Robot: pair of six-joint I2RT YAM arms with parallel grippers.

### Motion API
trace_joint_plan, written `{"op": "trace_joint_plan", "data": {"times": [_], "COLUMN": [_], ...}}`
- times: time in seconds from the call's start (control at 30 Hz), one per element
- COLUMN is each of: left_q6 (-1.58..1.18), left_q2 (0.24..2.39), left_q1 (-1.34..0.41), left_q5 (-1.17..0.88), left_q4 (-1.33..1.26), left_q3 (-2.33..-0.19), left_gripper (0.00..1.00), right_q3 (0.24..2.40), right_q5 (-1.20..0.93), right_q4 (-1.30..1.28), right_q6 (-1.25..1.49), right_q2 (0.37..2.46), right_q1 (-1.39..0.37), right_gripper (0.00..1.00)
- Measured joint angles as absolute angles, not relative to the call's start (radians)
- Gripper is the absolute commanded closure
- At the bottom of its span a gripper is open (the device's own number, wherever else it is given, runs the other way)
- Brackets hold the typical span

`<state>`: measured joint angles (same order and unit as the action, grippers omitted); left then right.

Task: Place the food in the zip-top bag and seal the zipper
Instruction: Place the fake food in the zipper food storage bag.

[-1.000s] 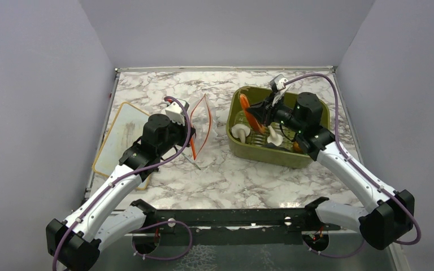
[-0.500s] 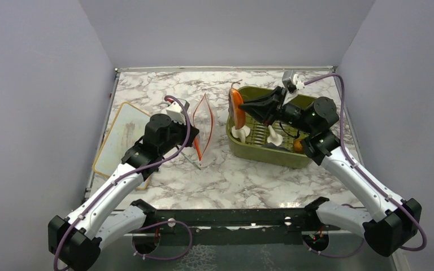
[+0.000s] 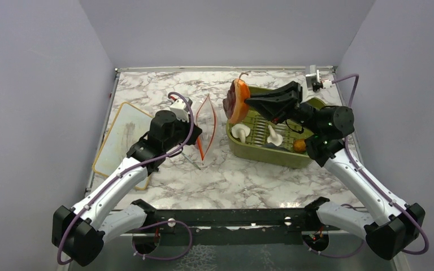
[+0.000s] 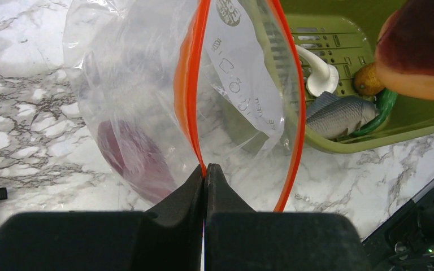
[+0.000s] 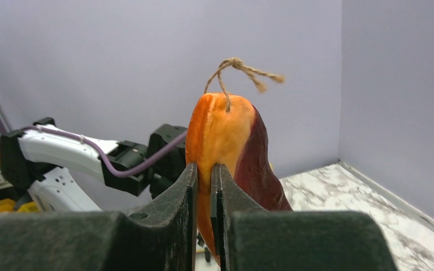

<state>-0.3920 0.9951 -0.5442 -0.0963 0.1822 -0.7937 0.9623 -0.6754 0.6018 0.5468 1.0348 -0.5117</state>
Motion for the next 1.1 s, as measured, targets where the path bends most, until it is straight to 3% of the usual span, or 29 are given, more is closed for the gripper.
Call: {"op": "trace_joint_plan", "data": {"times": [0.5, 1.1], "left_q6": [-0.437, -0.482], "left_q2": [1.024, 1.006], "left_q1": [-0.544, -0.544], "left_q5": [-0.116, -0.150], "left_q4": [0.159, 0.142], "left_q3": [-0.794, -0.795], "left_gripper": [1.00, 1.00], "right_q3": [0.961, 0.828], "right_q5": [-0.627, -0.469], "right_q4": [0.890, 0.849], "right_q6": [0.807, 0.667], "right_q2": [1.206, 1.261], "right_q1": [-0.591, -0.680], "right_gripper": [0.91, 0.92]}}
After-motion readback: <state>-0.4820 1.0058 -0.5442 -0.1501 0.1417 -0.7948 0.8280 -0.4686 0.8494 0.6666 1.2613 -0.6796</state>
